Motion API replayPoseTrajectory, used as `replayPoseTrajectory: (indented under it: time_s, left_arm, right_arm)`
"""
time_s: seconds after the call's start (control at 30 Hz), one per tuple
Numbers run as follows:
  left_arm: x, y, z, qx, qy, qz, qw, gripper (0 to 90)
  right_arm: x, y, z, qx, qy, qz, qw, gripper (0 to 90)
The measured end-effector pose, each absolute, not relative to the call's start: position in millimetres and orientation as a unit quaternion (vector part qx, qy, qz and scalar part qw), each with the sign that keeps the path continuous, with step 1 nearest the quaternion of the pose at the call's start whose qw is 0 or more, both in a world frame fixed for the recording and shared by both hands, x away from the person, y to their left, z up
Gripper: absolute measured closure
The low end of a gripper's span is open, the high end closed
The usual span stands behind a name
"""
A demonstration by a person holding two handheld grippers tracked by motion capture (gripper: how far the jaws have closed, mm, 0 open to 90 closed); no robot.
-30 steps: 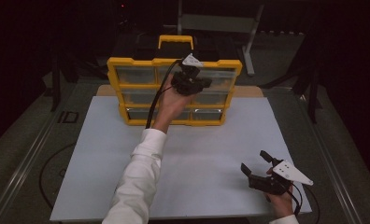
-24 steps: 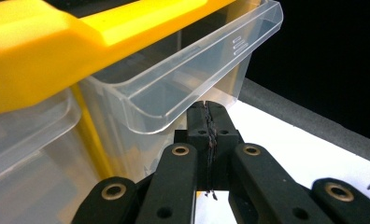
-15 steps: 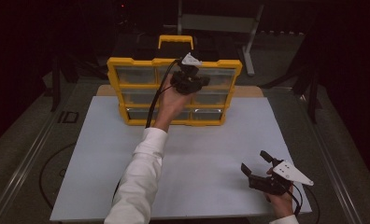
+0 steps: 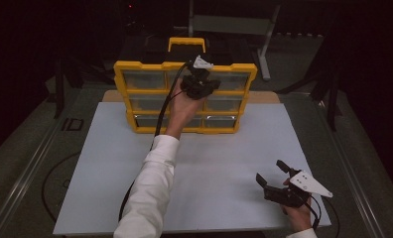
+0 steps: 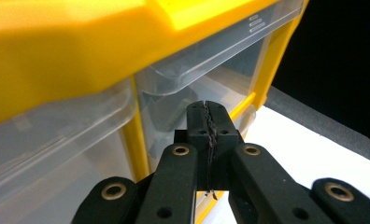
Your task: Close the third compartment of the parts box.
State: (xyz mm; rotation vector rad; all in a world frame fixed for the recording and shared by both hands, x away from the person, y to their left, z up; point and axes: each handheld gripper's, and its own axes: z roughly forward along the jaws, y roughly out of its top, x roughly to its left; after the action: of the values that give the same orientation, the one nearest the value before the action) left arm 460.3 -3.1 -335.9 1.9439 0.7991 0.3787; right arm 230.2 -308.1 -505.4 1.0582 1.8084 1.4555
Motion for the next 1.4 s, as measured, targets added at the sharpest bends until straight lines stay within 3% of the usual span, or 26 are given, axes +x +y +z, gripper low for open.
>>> replayPoseTrajectory:
  time_s: [0.77,1.03,1.2,1.4]
  left_arm:
    - [455,17,-339,0.801,0.323,0.134,0.487,86.9]
    - [444,40,-341,0.807,0.306,0.12,0.491,62.3]
    - [434,55,-345,0.804,0.323,0.136,0.481,40.6]
    - [417,76,-354,0.803,0.323,0.152,0.478,31.7]
  right_arm:
    - [230,-308,-505,0.396,0.68,0.545,0.29,9.3]
    - [230,-306,-506,0.393,0.683,0.543,0.291,9.3]
    - [230,-304,-506,0.391,0.686,0.54,0.292,9.3]
    - [230,-304,-507,0.392,0.686,0.539,0.292,9.3]
